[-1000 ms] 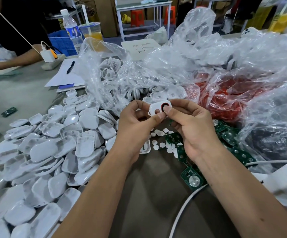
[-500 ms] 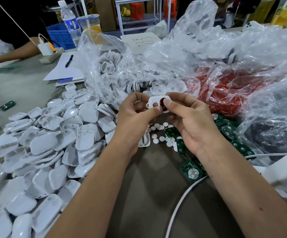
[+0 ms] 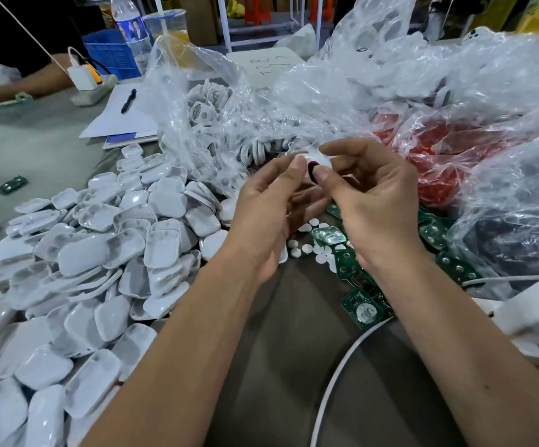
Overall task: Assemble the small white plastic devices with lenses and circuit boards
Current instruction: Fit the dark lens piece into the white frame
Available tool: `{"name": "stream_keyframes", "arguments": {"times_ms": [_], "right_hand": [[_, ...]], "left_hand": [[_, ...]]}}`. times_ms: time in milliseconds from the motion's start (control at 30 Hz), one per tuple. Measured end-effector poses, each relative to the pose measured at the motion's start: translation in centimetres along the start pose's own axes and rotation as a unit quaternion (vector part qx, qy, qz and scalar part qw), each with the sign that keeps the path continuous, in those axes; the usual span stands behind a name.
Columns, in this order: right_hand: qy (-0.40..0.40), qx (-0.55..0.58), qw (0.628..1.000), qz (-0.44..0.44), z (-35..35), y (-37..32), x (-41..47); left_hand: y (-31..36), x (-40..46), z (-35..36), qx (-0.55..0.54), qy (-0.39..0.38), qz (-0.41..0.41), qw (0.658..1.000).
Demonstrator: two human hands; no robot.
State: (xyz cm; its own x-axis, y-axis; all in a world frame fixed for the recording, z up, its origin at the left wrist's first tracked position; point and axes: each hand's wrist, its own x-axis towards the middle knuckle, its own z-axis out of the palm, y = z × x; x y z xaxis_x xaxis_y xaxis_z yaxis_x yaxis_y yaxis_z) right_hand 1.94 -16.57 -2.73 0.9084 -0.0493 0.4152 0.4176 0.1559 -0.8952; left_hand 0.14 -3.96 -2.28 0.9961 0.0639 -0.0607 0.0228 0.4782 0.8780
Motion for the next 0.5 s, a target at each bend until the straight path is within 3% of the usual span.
{"name": "stream_keyframes", "arguments": {"times_ms": [133,300,500], "right_hand": [[-0.025,-0.144,0.988,-0.049,-0.2,0.1,-0.1],[-0.047,-0.196,0.977,-0.066,-0.2,-0.4,-0.2],[-0.099,-0.195,0.976,-0.009,-0.9,-1.1,0.4]], "left_hand": [[0.3,-0.2,0.0,-0.045,-0.026,-0.032,0.998],[0.1,-0.1,-0.3,-0.041,-0.009,-0.028,0.999],[0.3,0.4,-1.1,-0.078,-0.024,-0.034,0.996]]}}
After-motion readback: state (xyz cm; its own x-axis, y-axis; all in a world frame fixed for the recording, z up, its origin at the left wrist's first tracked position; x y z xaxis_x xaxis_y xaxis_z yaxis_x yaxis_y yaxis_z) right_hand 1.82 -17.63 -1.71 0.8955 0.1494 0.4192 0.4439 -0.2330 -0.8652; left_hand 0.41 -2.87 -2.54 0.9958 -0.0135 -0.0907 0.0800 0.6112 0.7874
